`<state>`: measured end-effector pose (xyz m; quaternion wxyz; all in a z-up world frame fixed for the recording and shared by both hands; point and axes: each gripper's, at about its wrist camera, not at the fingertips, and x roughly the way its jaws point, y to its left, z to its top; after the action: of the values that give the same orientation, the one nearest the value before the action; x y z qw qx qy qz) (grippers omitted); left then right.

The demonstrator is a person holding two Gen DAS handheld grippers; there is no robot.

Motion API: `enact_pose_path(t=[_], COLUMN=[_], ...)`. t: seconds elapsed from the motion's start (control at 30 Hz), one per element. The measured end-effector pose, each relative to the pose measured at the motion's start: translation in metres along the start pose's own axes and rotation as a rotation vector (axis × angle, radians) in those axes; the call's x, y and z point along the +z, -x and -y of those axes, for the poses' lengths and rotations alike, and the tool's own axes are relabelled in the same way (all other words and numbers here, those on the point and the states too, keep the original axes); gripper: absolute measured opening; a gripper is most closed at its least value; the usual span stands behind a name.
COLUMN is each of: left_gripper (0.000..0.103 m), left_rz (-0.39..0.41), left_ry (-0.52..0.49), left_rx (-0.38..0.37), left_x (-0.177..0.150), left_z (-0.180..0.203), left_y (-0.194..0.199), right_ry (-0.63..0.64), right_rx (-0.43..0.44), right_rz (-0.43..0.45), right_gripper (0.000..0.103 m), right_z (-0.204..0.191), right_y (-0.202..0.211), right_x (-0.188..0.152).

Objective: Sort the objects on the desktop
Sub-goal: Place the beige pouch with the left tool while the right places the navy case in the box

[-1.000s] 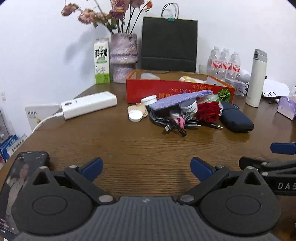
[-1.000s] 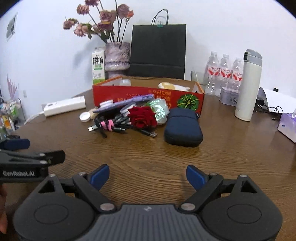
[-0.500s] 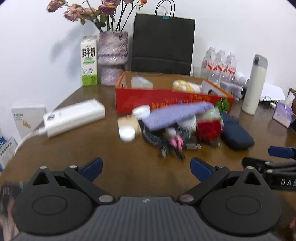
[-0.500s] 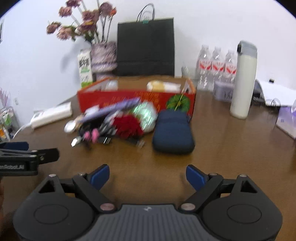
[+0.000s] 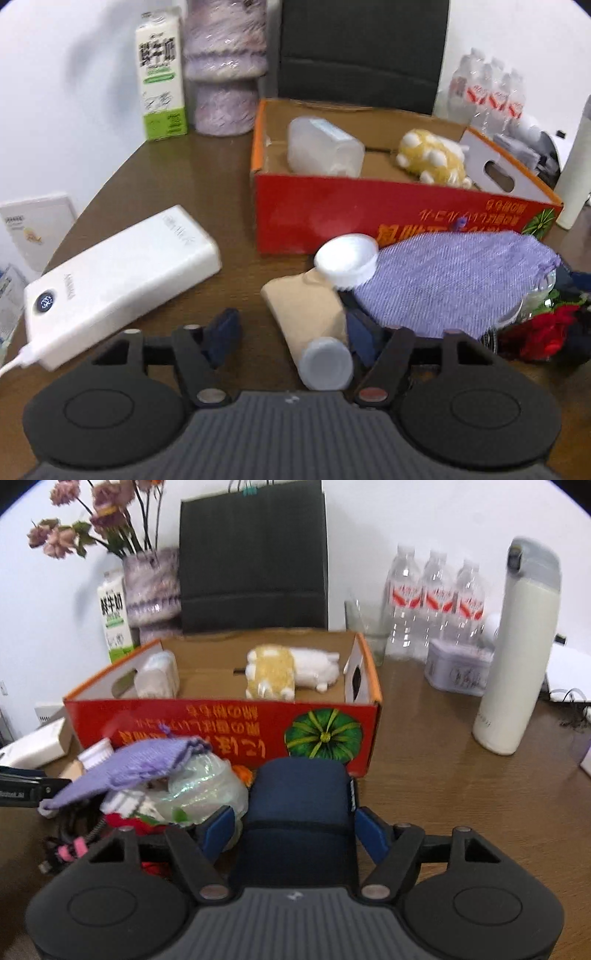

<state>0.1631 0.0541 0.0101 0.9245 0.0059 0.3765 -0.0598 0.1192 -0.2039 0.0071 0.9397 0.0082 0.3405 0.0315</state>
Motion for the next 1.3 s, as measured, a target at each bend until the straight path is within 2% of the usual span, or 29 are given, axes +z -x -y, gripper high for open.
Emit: enact_pose_path(t=[0.1,0.13,0.17,0.2,0.27,0.37,0.5,0.6,0.7,0.83,1.0,1.1,1.2,1.3], left_gripper=[0.072,0.059,0.034,0.020,0.010,0.009,0.009,0.009,0.009,0.009,0.009,0.009,0.009,0.009], left_rz=[0.002,0.010,0.019,0.021,0.017,0.082,0.233,0.282,0.261,0.211,0.139,0.102,0.075,0.075], left_ry=[-0.021,-0.028,-0.051,-0.065,-0.039,-0.025,0.024,0.061,0.102,0.098,0.034,0.032,0.039,0.035], left_rx=[-0.001,-0.003,0.002,0.000,-0.015,0.022,0.009,-0.002,-0.052,-0.140,-0.145,-0.126,-0.125,-0.114], left_x=[0.005,0.006,0.005,0.006,0.006,0.008,0.009,0.004,-0.017,-0.065,-0.122,-0.141,-0.153,-0.157], left_z=[0.003,0.004,0.006,0.008,0.006,0.005,0.001,0.006,0.017,0.043,0.075,0.081,0.078,0.076], left_y=[-0.009,-0.009,-0.008,-0.006,-0.001,0.018,0.076,0.116,0.143,0.158,0.160,0.157,0.157,0.157], right_ry=[0.007,0.014,0.013,0.004,-0.011,-0.024,-0.048,-0.066,-0.084,-0.039,0.016,0.049,0.075,0.062], right_rx=[0.003,0.003,0.003,0.003,-0.020,-0.053,-0.061,-0.035,0.032,0.108,0.129,0.119,0.109,0.142], right_rz=[-0.013,-0.007,0.002,0.007,0.027,0.076,0.142,0.174,0.156,0.104,0.038,0.004,0.001,0.017], right_gripper=[0.070,0.067,0.065,0.062,0.061,0.061,0.061,0.061,0.061,0.061,0.061,0.062,0.068,0.083], right_z=[0.001,0.001,0.001,0.002,0.004,0.008,0.013,0.012,0.004,-0.021,-0.040,-0.047,-0.051,-0.053], right_y=[-0.006,-0.005,-0.004,-0.002,0.006,0.026,0.069,0.103,0.128,0.150,0.153,0.155,0.161,0.159], right_x=[-0.001,-0.001,-0.002,-0.002,-0.002,-0.003,-0.010,-0.022,-0.041,-0.075,-0.110,-0.123,-0.125,-0.119])
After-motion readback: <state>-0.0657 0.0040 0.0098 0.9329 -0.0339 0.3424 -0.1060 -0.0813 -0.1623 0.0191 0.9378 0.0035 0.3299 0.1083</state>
